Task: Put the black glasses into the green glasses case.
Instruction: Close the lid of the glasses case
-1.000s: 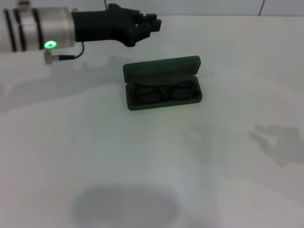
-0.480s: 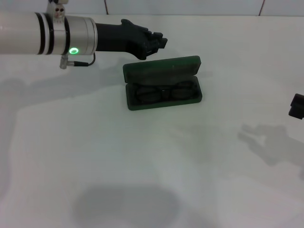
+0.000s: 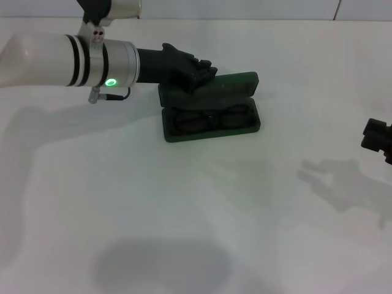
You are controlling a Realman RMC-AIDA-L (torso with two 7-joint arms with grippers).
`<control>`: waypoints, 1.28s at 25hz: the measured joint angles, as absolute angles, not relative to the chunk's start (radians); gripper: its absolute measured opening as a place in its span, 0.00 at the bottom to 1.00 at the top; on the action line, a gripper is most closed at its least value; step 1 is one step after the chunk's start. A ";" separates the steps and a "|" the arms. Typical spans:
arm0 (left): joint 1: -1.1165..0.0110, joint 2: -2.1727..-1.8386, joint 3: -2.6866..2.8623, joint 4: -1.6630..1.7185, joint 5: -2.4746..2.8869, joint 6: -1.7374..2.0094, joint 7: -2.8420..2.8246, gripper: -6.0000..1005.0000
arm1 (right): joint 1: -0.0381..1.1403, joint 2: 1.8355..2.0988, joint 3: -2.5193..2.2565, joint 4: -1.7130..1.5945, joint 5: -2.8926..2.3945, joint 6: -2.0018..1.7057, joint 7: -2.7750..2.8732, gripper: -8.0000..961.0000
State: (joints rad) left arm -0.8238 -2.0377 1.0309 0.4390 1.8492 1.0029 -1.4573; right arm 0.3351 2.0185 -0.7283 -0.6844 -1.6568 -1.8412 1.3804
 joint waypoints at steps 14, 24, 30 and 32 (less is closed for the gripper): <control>-0.825 -2.046 1.033 0.427 1.873 1.020 -1.456 0.16 | 0.350 2.017 -0.727 -0.675 -1.652 -1.826 1.379 0.24; -0.817 -2.048 1.058 0.430 1.878 1.116 -1.456 0.16 | 0.348 2.016 -0.719 -0.675 -1.653 -1.825 1.379 0.24; -0.815 -2.049 1.120 0.427 1.880 1.167 -1.460 0.16 | 0.350 2.015 -0.719 -0.675 -1.650 -1.825 1.379 0.25; -0.815 -2.051 1.130 0.426 1.881 1.191 -1.456 0.16 | 0.351 2.014 -0.719 -0.675 -1.649 -1.825 1.379 0.25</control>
State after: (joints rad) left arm -0.8146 -2.0512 1.1304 0.4265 1.8806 1.1914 -1.4563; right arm 0.3506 2.0143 -0.7188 -0.6749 -1.6494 -1.8250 1.3790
